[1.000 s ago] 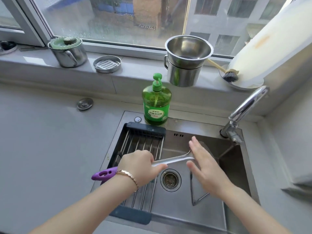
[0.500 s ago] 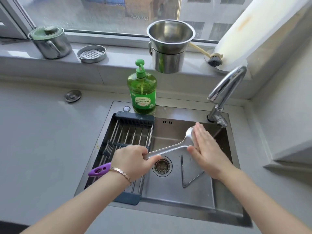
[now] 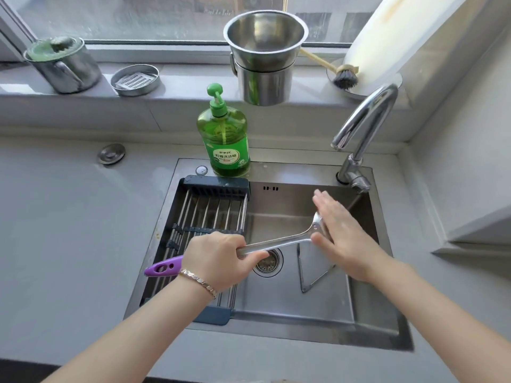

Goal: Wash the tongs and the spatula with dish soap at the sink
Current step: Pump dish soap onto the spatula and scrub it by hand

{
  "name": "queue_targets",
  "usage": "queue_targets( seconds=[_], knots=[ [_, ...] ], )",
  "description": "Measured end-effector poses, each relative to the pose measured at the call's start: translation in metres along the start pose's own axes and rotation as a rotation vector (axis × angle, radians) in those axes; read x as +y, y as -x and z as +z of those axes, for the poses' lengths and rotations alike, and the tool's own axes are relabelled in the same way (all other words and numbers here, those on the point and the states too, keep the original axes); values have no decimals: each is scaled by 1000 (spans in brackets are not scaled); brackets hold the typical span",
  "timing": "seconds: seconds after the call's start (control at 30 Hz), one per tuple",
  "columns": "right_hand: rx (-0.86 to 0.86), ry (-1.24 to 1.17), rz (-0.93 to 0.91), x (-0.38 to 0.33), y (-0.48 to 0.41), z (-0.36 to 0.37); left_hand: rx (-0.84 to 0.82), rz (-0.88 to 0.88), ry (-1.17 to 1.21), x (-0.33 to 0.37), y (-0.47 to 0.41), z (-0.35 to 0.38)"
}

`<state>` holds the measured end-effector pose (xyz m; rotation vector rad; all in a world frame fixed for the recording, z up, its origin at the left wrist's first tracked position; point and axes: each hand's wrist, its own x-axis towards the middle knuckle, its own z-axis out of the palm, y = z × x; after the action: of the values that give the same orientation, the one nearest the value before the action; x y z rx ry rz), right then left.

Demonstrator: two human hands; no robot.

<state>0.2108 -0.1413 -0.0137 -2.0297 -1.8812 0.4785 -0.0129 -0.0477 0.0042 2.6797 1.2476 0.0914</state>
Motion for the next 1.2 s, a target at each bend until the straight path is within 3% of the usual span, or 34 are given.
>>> queue_targets(
  seconds=[0.07,0.2,0.23,0.33,0.5,0.63,0.77,0.87,1.03,1.13,1.2],
  knots=[
    [48,-35,108,4,-2,-7,50,3,33,-2,2,4],
    [-49,104,-210,-21,4,11,60,11,8,-4,3,6],
    [-51,95,-193,-17,3,10,55,3,8,-5,4,5],
    [62,-48,85,-1,-2,-4,-32,-49,25,-1,6,5],
    [-26,120,-170,-20,12,16,-99,-109,35,3,2,6],
    [85,-35,121,-7,12,4,-66,-162,85,5,3,6],
    [56,93,-76,-20,20,21,-58,-204,133,5,5,9],
    [107,16,137,-7,20,12,-44,-225,167,5,7,10],
    [79,142,-14,-23,24,24,-46,-251,222,8,5,15],
    [156,25,185,-13,21,17,-32,-261,236,10,5,15],
    [133,51,148,-22,21,19,-40,-282,254,13,4,14]
  ],
)
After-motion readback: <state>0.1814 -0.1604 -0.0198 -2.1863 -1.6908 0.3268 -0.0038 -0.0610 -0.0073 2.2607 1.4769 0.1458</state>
